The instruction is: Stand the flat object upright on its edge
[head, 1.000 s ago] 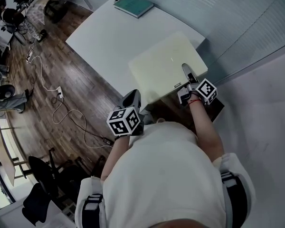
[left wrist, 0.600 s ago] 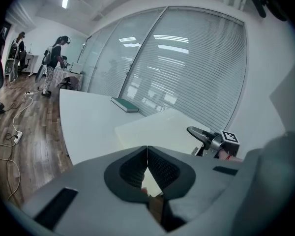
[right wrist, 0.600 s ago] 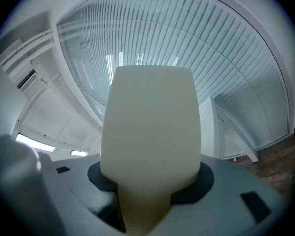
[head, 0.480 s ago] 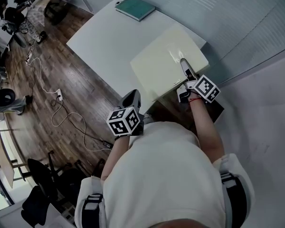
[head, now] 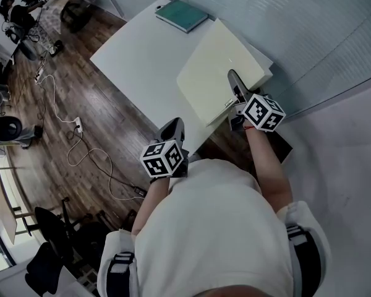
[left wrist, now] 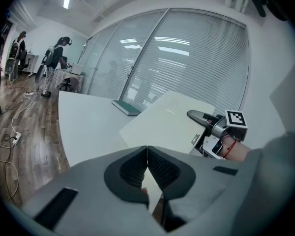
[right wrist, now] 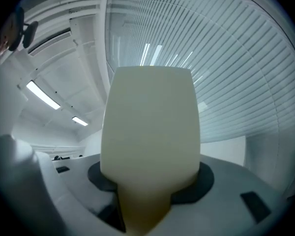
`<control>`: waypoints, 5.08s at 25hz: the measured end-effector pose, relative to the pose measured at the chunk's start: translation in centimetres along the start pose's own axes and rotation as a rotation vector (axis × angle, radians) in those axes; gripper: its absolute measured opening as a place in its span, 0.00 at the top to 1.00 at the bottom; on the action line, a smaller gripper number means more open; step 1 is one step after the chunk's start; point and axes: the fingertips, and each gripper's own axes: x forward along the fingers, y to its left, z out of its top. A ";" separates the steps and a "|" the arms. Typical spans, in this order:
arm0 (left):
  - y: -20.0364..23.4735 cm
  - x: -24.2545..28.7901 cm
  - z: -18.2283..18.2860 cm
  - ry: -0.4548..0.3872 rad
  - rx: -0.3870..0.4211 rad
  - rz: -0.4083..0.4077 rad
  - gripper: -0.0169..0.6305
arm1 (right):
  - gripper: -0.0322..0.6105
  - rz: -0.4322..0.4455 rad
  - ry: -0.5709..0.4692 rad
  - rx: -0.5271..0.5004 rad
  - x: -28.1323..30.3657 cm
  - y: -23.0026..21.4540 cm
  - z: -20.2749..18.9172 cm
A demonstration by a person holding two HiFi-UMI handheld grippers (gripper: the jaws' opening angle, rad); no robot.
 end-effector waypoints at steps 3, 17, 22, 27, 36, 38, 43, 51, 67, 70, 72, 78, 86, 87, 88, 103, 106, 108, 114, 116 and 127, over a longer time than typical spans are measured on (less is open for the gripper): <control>0.5 0.1 0.5 -0.003 -0.008 0.007 0.94 | 0.54 -0.004 0.002 -0.079 1.2 1.3 0.6; 3.3 0.4 2.7 -0.023 -0.031 0.047 0.94 | 0.54 -0.032 -0.010 -0.452 6.8 6.1 1.8; 3.9 0.8 2.9 -0.020 -0.037 0.054 0.94 | 0.54 -0.029 -0.027 -0.545 8.7 7.1 1.6; 4.1 0.8 2.3 -0.018 -0.031 0.058 0.94 | 0.54 -0.024 -0.021 -0.595 9.8 7.5 0.6; 4.1 0.6 2.0 -0.016 -0.029 0.060 0.94 | 0.54 -0.027 -0.025 -0.632 10.1 7.5 -0.4; 4.1 0.6 1.9 -0.014 -0.029 0.060 0.94 | 0.54 -0.023 -0.027 -0.637 10.0 7.4 -0.6; 4.4 0.6 1.6 -0.007 -0.033 0.060 0.94 | 0.53 -0.017 -0.037 -0.637 9.6 7.2 -1.2; 4.3 1.2 1.2 0.007 -0.039 0.054 0.94 | 0.53 -0.014 -0.037 -0.631 10.0 6.8 -1.0; 4.3 0.8 1.2 0.007 -0.044 0.047 0.94 | 0.48 0.001 -0.033 -0.624 9.9 7.1 -0.9; 4.1 0.7 1.2 0.005 -0.041 0.044 0.94 | 0.47 0.002 -0.024 -0.615 9.9 7.1 -1.0; 4.1 0.6 1.3 0.004 -0.040 0.043 0.94 | 0.46 0.001 -0.018 -0.602 9.9 7.0 -1.0; 4.1 0.6 1.1 0.004 -0.040 0.049 0.94 | 0.41 -0.002 -0.007 -0.577 9.7 6.4 -1.3; 3.8 0.1 0.5 0.005 -0.036 0.049 0.94 | 0.40 -0.001 0.014 -0.570 8.8 6.3 -1.9; 3.8 -0.1 0.4 0.006 -0.036 0.049 0.94 | 0.40 -0.003 0.016 -0.571 8.5 6.3 -2.0; 3.7 -0.3 0.3 0.007 -0.035 0.048 0.94 | 0.40 -0.005 0.017 -0.571 8.3 6.4 -2.1; 2.6 -2.4 -0.6 0.006 -0.020 0.040 0.94 | 0.40 -0.021 0.030 -0.555 5.1 6.8 -2.8; 2.5 -3.2 -0.8 0.004 -0.020 0.037 0.94 | 0.40 -0.024 0.029 -0.551 4.1 7.2 -2.9; 2.3 -3.5 -1.0 0.003 -0.018 0.034 0.94 | 0.40 -0.027 0.030 -0.547 3.3 7.2 -3.1; 1.6 -4.3 -2.1 0.003 -0.016 0.021 0.94 | 0.40 -0.030 0.035 -0.542 0.9 7.3 -3.7; 1.1 -4.5 -2.3 -0.001 -0.016 0.017 0.94 | 0.40 -0.024 0.033 -0.540 0.1 7.6 -3.6; -0.9 -5.6 -3.4 -0.026 -0.020 -0.001 0.94 | 0.40 0.052 0.032 -0.513 -4.8 9.7 -3.9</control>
